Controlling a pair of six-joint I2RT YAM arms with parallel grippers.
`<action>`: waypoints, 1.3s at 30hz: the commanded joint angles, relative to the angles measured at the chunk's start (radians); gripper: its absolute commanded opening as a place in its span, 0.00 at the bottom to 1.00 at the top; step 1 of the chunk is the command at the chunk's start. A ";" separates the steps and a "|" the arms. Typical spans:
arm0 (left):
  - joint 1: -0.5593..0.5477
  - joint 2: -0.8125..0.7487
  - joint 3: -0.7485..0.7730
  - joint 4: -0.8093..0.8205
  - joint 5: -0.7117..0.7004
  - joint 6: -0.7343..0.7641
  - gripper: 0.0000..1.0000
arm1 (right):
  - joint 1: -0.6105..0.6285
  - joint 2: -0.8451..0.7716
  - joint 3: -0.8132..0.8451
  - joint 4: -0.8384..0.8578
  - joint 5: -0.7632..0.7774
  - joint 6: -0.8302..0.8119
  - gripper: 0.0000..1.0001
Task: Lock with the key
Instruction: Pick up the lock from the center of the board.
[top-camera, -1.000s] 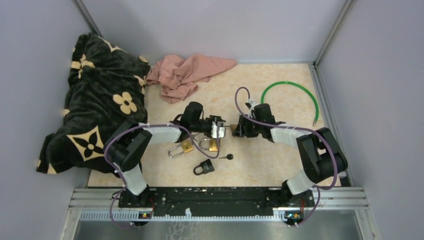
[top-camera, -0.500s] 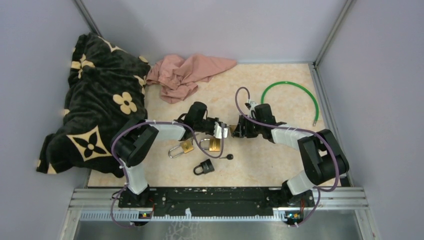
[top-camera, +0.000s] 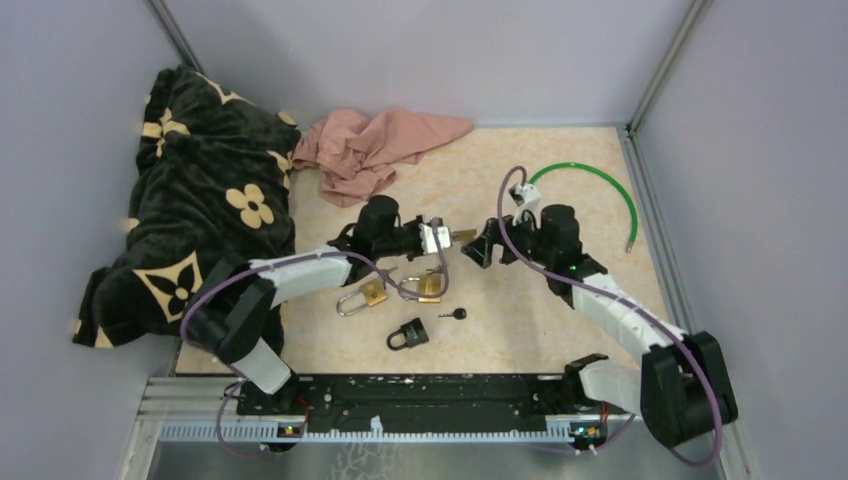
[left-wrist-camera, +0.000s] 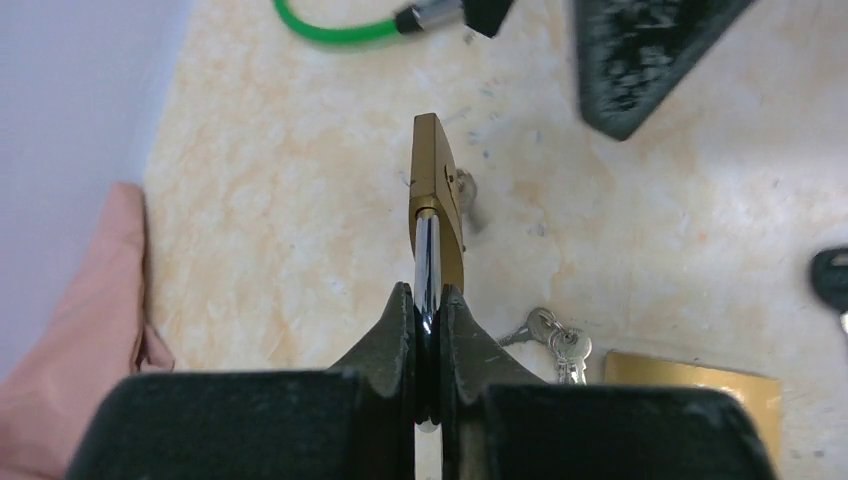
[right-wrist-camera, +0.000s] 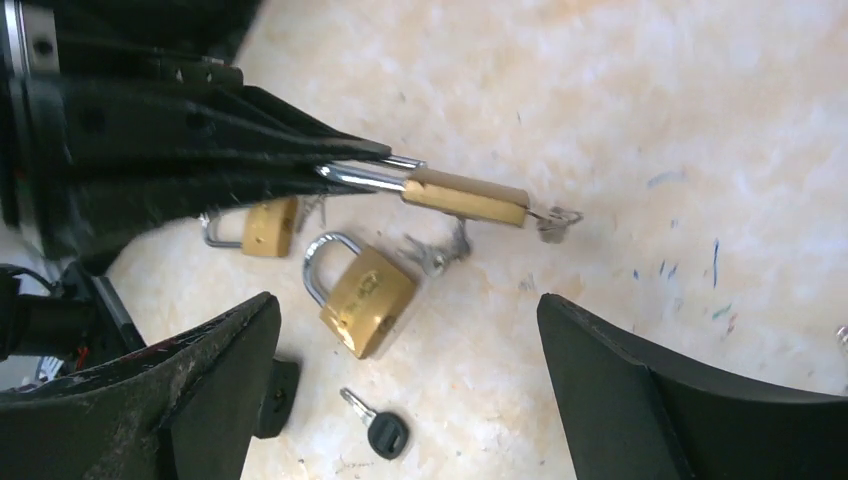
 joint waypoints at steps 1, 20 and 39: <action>0.002 -0.226 0.017 -0.009 0.057 -0.345 0.00 | -0.025 -0.167 -0.081 0.265 -0.147 -0.041 0.98; 0.086 -0.723 -0.312 0.272 0.361 -1.051 0.00 | 0.240 -0.145 0.010 0.365 -0.444 -0.164 0.91; 0.105 -0.804 -0.371 0.287 0.377 -1.096 0.00 | 0.295 -0.070 -0.012 0.564 -0.413 0.057 0.00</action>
